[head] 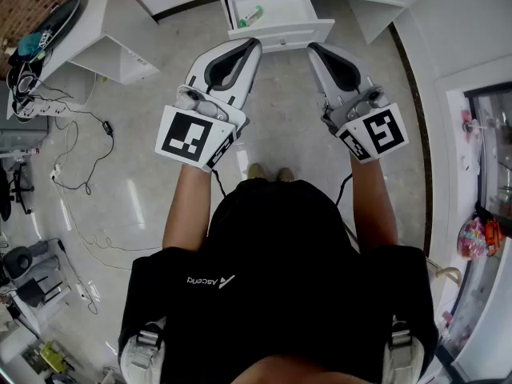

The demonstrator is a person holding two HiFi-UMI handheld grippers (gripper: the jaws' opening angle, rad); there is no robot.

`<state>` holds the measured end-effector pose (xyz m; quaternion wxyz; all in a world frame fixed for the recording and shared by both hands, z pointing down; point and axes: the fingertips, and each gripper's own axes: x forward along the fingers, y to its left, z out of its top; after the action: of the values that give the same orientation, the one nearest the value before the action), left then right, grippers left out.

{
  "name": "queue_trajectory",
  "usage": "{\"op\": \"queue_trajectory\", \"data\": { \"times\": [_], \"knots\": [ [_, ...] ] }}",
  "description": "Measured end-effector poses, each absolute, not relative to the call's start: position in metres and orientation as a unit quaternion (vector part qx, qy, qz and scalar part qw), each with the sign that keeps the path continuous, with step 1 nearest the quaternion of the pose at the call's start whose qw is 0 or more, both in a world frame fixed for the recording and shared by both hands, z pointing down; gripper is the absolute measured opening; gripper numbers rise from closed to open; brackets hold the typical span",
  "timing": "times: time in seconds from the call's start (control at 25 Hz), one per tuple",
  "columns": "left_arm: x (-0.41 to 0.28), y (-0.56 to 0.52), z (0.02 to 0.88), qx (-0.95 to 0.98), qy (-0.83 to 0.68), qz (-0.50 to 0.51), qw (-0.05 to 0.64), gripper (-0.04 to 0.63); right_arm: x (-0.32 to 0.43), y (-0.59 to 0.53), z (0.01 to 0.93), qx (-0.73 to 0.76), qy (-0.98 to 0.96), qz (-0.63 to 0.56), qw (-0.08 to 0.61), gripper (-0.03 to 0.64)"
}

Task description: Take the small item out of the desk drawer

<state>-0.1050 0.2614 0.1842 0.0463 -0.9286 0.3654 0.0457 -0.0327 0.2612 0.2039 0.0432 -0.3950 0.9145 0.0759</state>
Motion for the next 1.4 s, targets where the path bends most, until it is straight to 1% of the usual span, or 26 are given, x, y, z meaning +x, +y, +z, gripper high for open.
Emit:
{"op": "queue_trajectory", "data": {
  "times": [0.24,0.48,1.0,1.4],
  "knots": [
    [-0.123,0.252,0.183,-0.928,0.365,0.05,0.046,-0.002,-0.048,0.254,0.203,-0.396,0.914,0.074,0.047,0.002],
    [-0.158,0.234,0.188,-0.93,0.362,0.049,0.044,-0.002,-0.075,0.237,0.205,-0.41,0.908,0.073,0.04,0.002],
    [-0.198,0.189,0.206,-0.931,0.359,0.052,0.036,-0.002,-0.088,0.201,0.215,-0.442,0.893,0.075,0.021,0.002],
    [-0.184,0.135,0.226,-0.927,0.371,0.036,0.037,-0.002,-0.07,0.142,0.229,-0.435,0.897,0.076,0.029,0.002]
  ]
}}
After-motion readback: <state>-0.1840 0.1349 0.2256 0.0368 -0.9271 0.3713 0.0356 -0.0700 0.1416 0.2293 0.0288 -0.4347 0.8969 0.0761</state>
